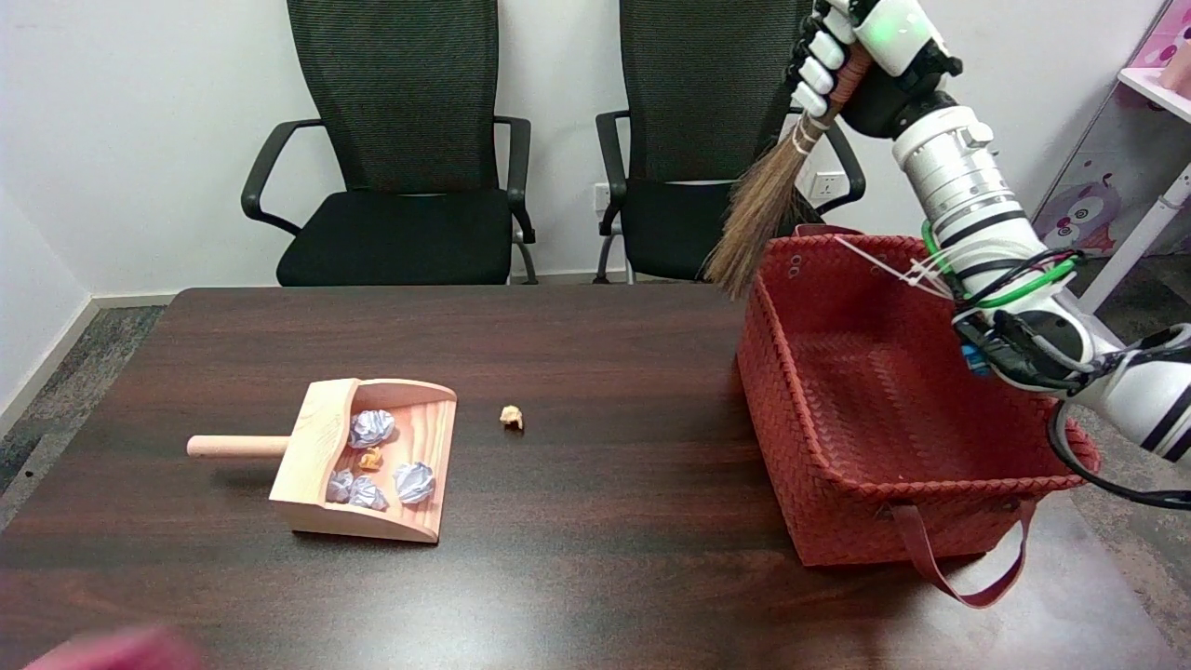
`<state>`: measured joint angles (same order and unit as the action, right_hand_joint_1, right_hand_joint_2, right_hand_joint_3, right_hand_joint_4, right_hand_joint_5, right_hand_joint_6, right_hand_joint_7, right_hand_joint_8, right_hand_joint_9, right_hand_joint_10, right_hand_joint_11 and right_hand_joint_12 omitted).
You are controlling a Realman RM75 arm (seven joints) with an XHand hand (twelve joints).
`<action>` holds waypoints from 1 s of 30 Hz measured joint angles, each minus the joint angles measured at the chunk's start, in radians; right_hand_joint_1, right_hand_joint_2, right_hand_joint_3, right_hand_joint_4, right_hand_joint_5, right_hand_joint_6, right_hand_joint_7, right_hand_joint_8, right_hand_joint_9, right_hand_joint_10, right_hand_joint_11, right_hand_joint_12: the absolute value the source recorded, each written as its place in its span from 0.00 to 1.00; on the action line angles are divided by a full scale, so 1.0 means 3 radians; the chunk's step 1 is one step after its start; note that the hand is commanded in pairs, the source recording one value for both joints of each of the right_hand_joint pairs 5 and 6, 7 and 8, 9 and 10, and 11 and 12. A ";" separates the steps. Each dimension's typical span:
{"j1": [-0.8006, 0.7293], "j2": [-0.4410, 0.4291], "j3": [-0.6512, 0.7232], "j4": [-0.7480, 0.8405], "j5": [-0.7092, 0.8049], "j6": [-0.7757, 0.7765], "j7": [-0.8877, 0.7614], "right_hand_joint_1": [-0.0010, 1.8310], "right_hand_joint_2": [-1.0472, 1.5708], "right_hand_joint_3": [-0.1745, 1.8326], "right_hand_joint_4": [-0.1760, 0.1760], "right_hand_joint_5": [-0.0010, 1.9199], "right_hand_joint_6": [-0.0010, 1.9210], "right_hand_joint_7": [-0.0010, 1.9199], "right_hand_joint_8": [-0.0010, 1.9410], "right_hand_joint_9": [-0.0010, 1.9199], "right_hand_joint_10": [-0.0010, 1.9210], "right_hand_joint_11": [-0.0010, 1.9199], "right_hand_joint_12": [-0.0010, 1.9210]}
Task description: Sweep the paper ball into the dustpan.
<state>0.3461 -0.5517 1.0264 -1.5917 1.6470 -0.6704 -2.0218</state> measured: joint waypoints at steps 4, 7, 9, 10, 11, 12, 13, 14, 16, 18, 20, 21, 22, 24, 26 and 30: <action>-0.0042 0.0039 0.0016 -0.0008 0.0038 -0.0021 0.0054 0.48 1.00 1.00 0.55 1.00 1.00 1.00 0.99 1.00 1.00 1.00 1.00; -0.0052 0.0061 0.0016 -0.0008 0.0058 -0.0010 0.0097 0.48 1.00 1.00 0.55 1.00 1.00 1.00 0.99 1.00 1.00 1.00 1.00; -0.0043 0.0073 0.0007 -0.0007 0.0069 0.0031 0.0122 0.48 1.00 1.00 0.55 1.00 1.00 1.00 0.99 1.00 1.00 1.00 1.00; -0.0030 0.0078 -0.0001 -0.0006 0.0074 0.0052 0.0132 0.48 1.00 1.00 0.55 1.00 1.00 1.00 0.99 1.00 1.00 1.00 1.00; -0.0012 0.0083 -0.0011 -0.0005 0.0076 0.0080 0.0144 0.50 1.00 1.00 0.52 1.00 1.00 1.00 0.99 1.00 1.00 1.00 1.00; 0.0010 0.0087 -0.0022 -0.0004 0.0078 0.0110 0.0154 0.50 1.00 1.00 0.50 1.00 1.00 1.00 0.99 1.00 1.00 1.00 1.00; 0.0036 0.0092 -0.0037 -0.0003 0.0081 0.0143 0.0164 0.50 1.00 0.97 0.50 1.00 1.00 1.00 0.99 1.00 1.00 1.00 1.00; 0.0067 0.0095 -0.0055 -0.0001 0.0084 0.0180 0.0173 0.50 1.00 0.94 0.50 1.00 1.00 1.00 0.99 1.00 1.00 1.00 1.00; 0.0129 0.0099 -0.0096 0.0004 0.0087 0.0249 0.0189 0.51 1.00 0.85 0.51 1.00 1.00 1.00 0.99 1.00 1.00 1.00 1.00; 0.0209 0.0102 -0.0159 0.0014 0.0089 0.0336 0.0204 0.52 1.00 0.78 0.51 1.00 1.00 1.00 0.99 1.00 1.00 1.00 1.00; 0.0289 0.0103 -0.0237 0.0031 0.0089 0.0408 0.0214 0.52 1.00 0.76 0.51 1.00 1.00 1.00 0.99 1.00 1.00 1.00 1.00; 0.0335 0.0102 -0.0284 0.0040 0.0089 0.0450 0.0219 0.52 1.00 0.70 0.50 1.00 1.00 1.00 0.99 1.00 1.00 1.00 1.00; 0.0397 0.0097 -0.0356 0.0055 0.0088 0.0498 0.0225 0.52 1.00 0.68 0.50 1.00 1.00 1.00 0.99 1.00 1.00 1.00 1.00; 0.0511 0.0081 -0.0494 0.0082 0.0076 0.0583 0.0234 0.53 1.00 0.64 0.50 1.00 1.00 1.00 0.99 1.00 1.00 1.00 1.00; 0.0638 0.0056 -0.0645 0.0113 0.0046 0.0671 0.0241 0.53 1.00 0.62 0.50 1.00 1.00 1.00 0.99 1.00 1.00 1.00 1.00; 0.0878 -0.0012 -0.0915 0.0170 -0.0108 0.0849 0.0254 0.52 1.00 0.54 0.49 1.00 1.00 1.00 0.99 1.00 1.00 1.00 1.00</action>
<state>0.6096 -0.5553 0.7519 -1.5408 1.6147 -0.4156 -1.9457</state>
